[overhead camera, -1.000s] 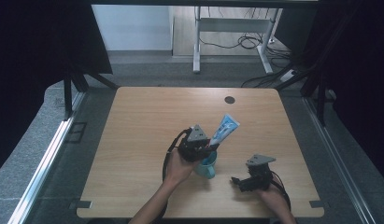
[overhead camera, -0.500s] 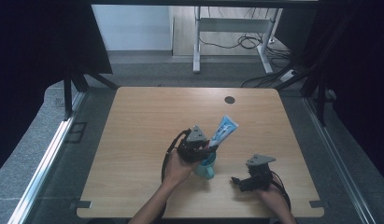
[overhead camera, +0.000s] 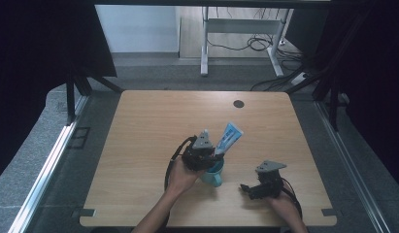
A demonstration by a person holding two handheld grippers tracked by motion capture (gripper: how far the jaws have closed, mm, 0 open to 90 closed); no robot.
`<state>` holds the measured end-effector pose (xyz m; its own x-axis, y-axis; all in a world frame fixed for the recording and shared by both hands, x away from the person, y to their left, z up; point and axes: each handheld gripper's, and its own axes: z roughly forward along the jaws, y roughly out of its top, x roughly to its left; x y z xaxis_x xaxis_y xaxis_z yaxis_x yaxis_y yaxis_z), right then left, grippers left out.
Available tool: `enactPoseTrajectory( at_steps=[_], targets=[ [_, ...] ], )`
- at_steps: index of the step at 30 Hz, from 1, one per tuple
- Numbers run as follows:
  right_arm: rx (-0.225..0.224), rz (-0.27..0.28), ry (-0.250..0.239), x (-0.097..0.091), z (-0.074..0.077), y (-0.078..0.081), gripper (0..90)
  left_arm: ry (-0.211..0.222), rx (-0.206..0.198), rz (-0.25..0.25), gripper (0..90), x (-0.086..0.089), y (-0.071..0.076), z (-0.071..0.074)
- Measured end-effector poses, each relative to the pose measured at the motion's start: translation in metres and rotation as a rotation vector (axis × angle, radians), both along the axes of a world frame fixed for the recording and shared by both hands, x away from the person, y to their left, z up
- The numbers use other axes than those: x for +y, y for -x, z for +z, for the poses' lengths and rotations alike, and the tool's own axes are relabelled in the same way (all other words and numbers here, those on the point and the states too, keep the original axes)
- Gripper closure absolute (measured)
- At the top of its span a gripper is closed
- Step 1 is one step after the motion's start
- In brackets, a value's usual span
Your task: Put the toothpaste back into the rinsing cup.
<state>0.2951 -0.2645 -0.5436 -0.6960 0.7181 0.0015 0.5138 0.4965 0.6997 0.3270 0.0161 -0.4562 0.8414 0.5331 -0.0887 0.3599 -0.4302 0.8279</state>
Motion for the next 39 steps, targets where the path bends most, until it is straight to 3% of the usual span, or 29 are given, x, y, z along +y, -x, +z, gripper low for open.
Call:
enactPoseTrajectory(
  at_steps=[9, 19, 34, 39],
  targets=[
    [0.001, 0.000, -0.001, 0.0000, 0.0001, 0.0000, 0.0, -0.059, 0.011, 0.008, 68.9, 0.0007, 0.0023, -0.0090],
    [0.000, -0.001, -0.001, 0.0001, 0.0000, 0.0000, 0.0, -0.036, 0.037, 0.007, 68.3, 0.0065, 0.0023, -0.0106],
    [0.000, 0.000, 0.000, 0.0000, 0.0000, 0.0000, 0.0, -0.058, 0.050, -0.003, 65.2, 0.0066, 0.0012, -0.0076],
    [0.000, 0.000, -0.001, 0.0000, 0.0000, 0.0001, 0.0, -0.050, 0.039, 0.005, 59.1, 0.0097, 0.0026, -0.0038]
  ],
)
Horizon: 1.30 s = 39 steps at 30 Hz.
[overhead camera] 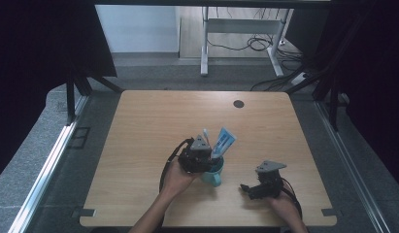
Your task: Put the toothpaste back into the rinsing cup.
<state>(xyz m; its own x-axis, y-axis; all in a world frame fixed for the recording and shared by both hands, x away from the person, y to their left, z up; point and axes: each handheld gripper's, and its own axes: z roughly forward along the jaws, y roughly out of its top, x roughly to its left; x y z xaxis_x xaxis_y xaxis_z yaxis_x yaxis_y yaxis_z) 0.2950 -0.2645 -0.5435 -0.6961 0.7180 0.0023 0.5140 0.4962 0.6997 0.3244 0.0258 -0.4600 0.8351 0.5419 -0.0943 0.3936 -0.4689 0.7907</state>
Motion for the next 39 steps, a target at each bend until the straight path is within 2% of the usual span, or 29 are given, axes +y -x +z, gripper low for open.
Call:
enactPoseTrajectory(
  at_steps=[7, 11, 17, 20, 27, 34, 39],
  targets=[
    [0.001, -0.001, -0.001, 0.000, 0.000, 0.000, 0.0, 0.000, -0.010, 0.000, 40.7, 0.004, 0.003, 0.003],
    [0.000, -0.001, -0.001, 0.000, 0.000, 0.000, 0.0, -0.003, -0.003, -0.009, 32.4, 0.006, 0.006, 0.005],
    [-0.001, 0.001, 0.000, 0.000, 0.000, 0.000, 0.0, -0.011, 0.011, 0.010, 15.9, 0.007, 0.010, 0.009],
    [0.000, 0.000, 0.000, 0.000, 0.000, 0.000, 0.0, -0.011, 0.018, 0.019, 13.3, 0.010, 0.012, 0.010],
    [0.000, 0.001, 0.000, 0.000, 0.000, 0.000, 0.0, -0.044, 0.014, 0.039, 3.1, 0.019, 0.015, 0.011],
    [0.002, 0.000, 0.000, 0.000, 0.000, 0.000, 0.0, -0.049, 0.022, 0.063, 0.7, 0.032, 0.015, 0.010],
    [0.000, 0.000, 0.000, 0.000, 0.000, 0.000, 0.0, -0.062, 0.011, 0.086, 0.6, 0.044, 0.015, 0.007]
  ],
)
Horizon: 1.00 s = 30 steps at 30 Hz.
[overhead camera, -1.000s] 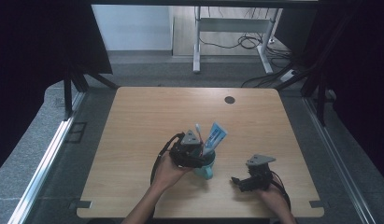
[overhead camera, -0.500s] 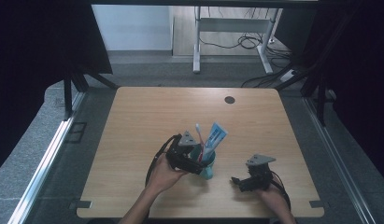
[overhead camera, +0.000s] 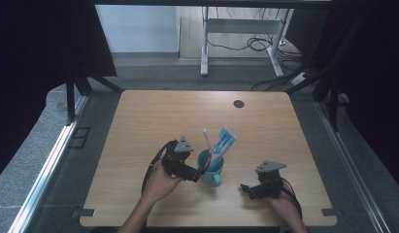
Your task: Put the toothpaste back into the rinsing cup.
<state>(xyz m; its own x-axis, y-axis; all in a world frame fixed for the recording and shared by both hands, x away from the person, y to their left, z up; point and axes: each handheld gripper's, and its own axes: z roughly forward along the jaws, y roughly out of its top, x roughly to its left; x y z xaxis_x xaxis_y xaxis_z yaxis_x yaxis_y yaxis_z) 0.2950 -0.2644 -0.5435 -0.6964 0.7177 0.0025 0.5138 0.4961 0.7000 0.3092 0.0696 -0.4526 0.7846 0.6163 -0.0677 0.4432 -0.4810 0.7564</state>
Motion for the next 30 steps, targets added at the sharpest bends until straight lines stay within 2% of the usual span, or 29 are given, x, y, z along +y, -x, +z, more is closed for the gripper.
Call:
enactPoseTrajectory(
  at_steps=[9, 13, 24, 30],
  targets=[
    [0.000, -0.002, -0.002, 0.000, 0.000, 0.000, 0.0, -0.011, -0.011, 0.041, 0.1, 0.022, 0.004, -0.003],
    [0.000, -0.001, 0.000, 0.000, 0.000, 0.000, 0.0, -0.031, -0.016, 0.058, 0.0, 0.033, 0.006, -0.006],
    [0.000, -0.001, 0.000, 0.000, 0.000, 0.000, 0.0, -0.052, -0.017, 0.121, 0.0, 0.059, 0.014, -0.021],
    [0.000, -0.001, 0.000, 0.000, 0.000, 0.000, 0.0, -0.038, -0.001, 0.160, 0.0, 0.073, 0.019, -0.032]
  ],
)
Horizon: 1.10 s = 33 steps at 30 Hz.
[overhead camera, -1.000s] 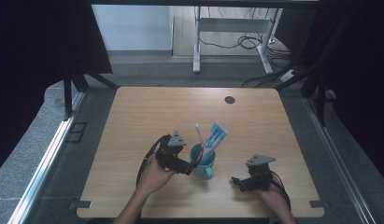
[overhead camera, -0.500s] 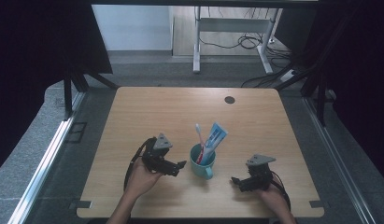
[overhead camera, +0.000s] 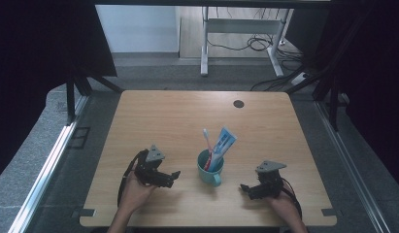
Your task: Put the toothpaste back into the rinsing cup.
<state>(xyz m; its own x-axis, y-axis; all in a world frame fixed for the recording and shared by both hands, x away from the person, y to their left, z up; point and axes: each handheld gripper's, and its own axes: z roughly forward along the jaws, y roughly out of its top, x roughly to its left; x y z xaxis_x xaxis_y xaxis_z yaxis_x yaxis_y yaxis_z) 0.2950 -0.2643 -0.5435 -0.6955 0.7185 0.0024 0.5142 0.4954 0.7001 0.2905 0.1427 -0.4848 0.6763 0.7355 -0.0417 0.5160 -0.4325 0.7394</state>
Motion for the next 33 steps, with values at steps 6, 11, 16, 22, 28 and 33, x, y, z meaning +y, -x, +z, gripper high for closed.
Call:
enactPoseTrajectory(
  at_steps=[6, 11, 16, 22, 28, 33],
  targets=[
    [0.000, 0.000, 0.000, 0.000, 0.000, 0.000, 0.0, -0.004, 0.009, 0.030, 0.0, 0.010, 0.005, -0.012],
    [0.000, 0.000, 0.000, 0.000, 0.000, 0.000, 0.0, -0.012, 0.019, 0.052, 0.2, 0.014, 0.010, -0.024],
    [-0.001, 0.000, 0.001, 0.000, 0.000, 0.000, 0.0, -0.031, 0.041, 0.066, 0.3, 0.016, 0.014, -0.039],
    [0.000, -0.001, 0.000, 0.000, 0.000, 0.000, 0.0, -0.055, 0.077, 0.076, 0.3, 0.016, 0.016, -0.052],
    [-0.001, 0.000, 0.001, 0.000, 0.000, 0.000, 0.0, -0.079, 0.093, 0.084, 0.6, 0.015, 0.017, -0.058],
    [0.000, -0.001, 0.000, 0.000, 0.000, 0.000, 0.0, -0.084, 0.079, 0.093, 0.2, 0.015, 0.019, -0.060]
  ],
)
